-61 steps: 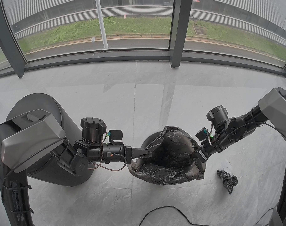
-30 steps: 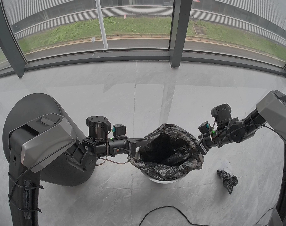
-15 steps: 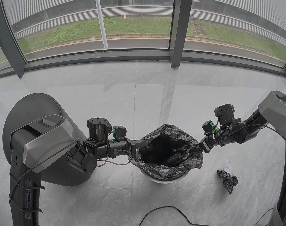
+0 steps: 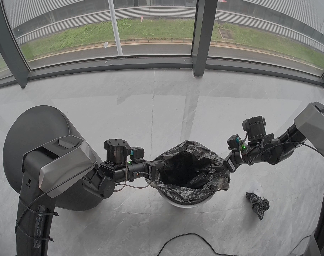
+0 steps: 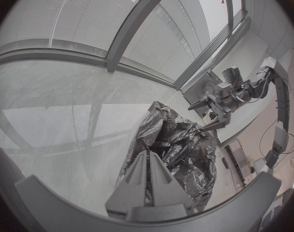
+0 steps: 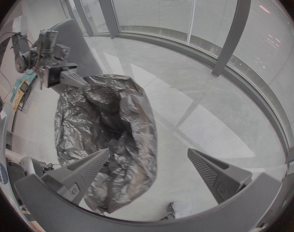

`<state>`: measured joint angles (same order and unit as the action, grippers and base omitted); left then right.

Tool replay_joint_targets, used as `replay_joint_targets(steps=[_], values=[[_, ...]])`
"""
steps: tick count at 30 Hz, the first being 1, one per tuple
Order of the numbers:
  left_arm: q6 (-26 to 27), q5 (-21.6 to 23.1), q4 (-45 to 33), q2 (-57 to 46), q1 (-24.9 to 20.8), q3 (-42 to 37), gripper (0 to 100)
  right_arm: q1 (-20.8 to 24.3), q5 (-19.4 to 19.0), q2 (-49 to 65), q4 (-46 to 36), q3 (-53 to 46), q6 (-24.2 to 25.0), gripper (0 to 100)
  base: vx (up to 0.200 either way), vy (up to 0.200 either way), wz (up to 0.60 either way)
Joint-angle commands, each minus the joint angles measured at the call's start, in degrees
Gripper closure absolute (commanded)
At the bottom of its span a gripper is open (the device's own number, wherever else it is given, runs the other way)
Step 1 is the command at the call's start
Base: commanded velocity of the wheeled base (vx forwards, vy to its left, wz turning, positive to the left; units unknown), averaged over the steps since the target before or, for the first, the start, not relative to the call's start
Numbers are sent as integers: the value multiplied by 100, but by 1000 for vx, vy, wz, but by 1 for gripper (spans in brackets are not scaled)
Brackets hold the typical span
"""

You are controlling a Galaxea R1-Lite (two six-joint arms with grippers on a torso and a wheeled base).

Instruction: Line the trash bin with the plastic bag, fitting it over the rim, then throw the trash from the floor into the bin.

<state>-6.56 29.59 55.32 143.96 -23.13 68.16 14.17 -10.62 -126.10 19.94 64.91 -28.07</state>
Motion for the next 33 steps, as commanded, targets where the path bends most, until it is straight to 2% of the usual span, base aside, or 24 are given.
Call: replay_joint_targets(steps=[1, 8, 18, 28, 33], values=[[-3, -14, -4, 335, 98, 330, 100, 262, -54, 270, 18, -146, 4, 0, 0, 0, 0], [-47, -243, 40, 502, 247, 752, 100, 385, -54, 332, 27, -339, 21, 0, 0, 0, 0], [-56, -348, 49, 563, 502, 760, 100, 350, -46, 244, 36, -910, -5, 0, 0, 0, 0], [5, -340, 154, 642, 309, 339, 100, 306, -28, 50, 36, -1209, -23, 0, 0, 0, 0], [67, -331, 453, 458, 256, -259, 100, 192, -46, 384, 36, -1789, -277, 0, 0, 0, 0]])
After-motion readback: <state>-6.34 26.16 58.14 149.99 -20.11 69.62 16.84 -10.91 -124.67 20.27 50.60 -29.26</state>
